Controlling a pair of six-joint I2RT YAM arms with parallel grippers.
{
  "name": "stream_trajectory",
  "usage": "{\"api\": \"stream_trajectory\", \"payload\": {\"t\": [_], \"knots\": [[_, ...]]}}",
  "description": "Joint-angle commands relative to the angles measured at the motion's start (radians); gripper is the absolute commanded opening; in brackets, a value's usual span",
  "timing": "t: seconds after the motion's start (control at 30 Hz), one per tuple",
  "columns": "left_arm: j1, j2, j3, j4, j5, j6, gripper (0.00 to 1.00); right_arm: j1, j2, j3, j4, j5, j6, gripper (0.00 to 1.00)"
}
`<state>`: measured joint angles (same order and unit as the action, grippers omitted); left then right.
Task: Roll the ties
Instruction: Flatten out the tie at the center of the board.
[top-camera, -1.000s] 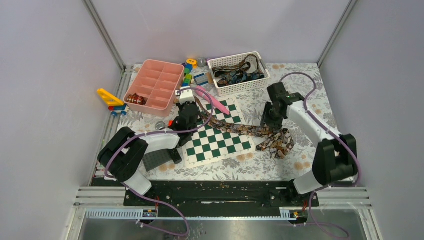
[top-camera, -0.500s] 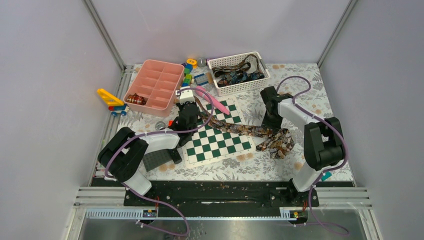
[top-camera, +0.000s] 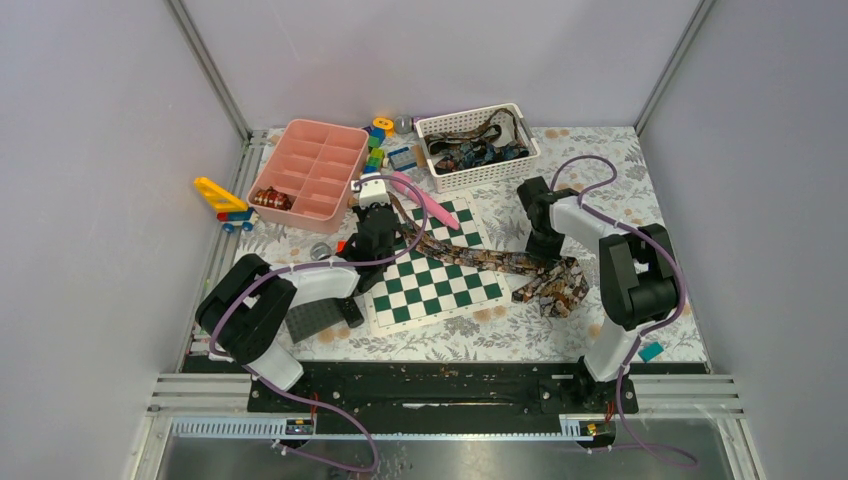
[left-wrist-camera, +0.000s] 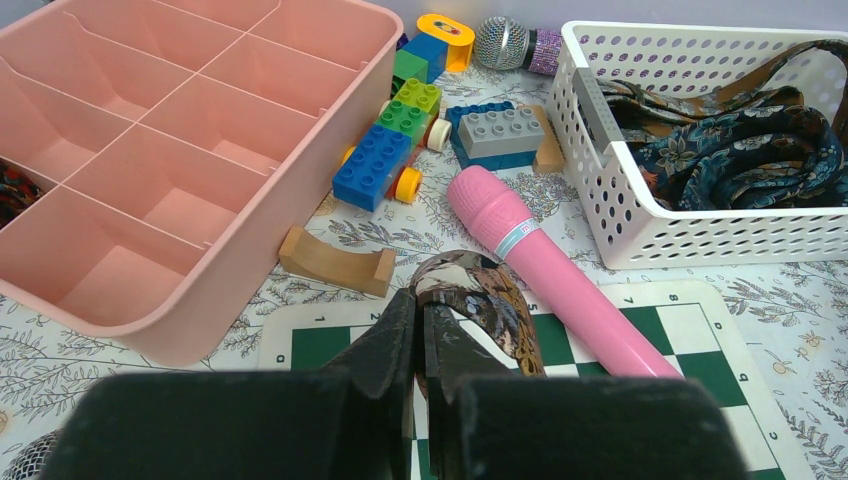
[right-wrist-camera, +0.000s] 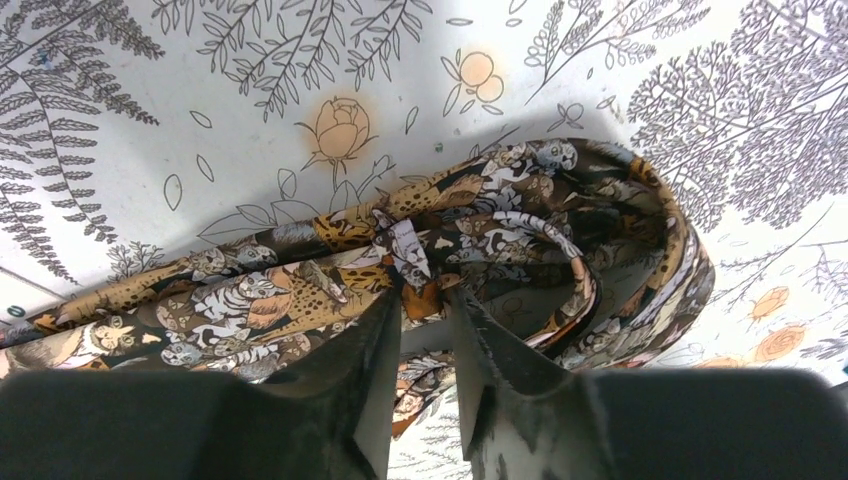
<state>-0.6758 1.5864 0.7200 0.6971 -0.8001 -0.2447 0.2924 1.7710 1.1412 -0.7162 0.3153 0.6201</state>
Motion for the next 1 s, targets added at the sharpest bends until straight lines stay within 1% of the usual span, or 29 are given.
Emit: {"api": "stream_trajectory", "payload": {"t": [0.0,0.13,0.23,0.3,0.43,0.5,0.6,0.7,0.77,0.87,0.93,0.97], "knots": [[-0.002,0.002,0.022,0.036,-0.024,-0.01,0.0,-0.007,-0.005,-0.003,0.024,0.056,0.02,0.26],[-0.002,0.008,0.026,0.035,-0.022,-0.008,0.0,-0.021,-0.024,-0.019,0.017,0.062,0.044,0.0],[-0.001,0.014,0.03,0.031,-0.021,-0.008,0.0,-0.045,-0.03,-0.016,-0.013,0.058,0.072,0.0],[-0.002,0.018,0.032,0.029,-0.021,-0.01,0.0,-0.057,-0.041,-0.006,-0.047,0.083,0.099,0.0],[-0.002,0.027,0.041,0.013,-0.011,-0.022,0.0,-0.103,-0.046,0.049,-0.179,0.128,0.172,0.0],[-0.002,0.029,0.044,0.002,-0.005,-0.037,0.0,-0.117,-0.038,0.093,-0.279,0.191,0.207,0.0],[-0.006,0.029,0.045,-0.015,0.012,-0.064,0.0,-0.123,0.01,0.186,-0.473,0.337,0.284,0.0],[-0.016,0.035,0.046,-0.037,0.026,-0.1,0.0,-0.129,0.093,0.275,-0.677,0.406,0.361,0.0],[-0.026,0.041,0.035,-0.045,0.031,-0.131,0.0,-0.129,0.122,0.278,-0.692,0.395,0.35,0.0],[-0.039,0.055,0.007,-0.037,0.022,-0.183,0.0,-0.129,0.091,0.204,-0.62,0.342,0.33,0.0],[-0.041,0.062,-0.027,0.009,0.028,-0.218,0.0,-0.131,0.052,0.143,-0.576,0.315,0.321,0.0],[-0.041,0.069,-0.055,0.065,0.042,-0.225,0.0,-0.131,0.035,0.122,-0.561,0.306,0.32,0.0]]}}
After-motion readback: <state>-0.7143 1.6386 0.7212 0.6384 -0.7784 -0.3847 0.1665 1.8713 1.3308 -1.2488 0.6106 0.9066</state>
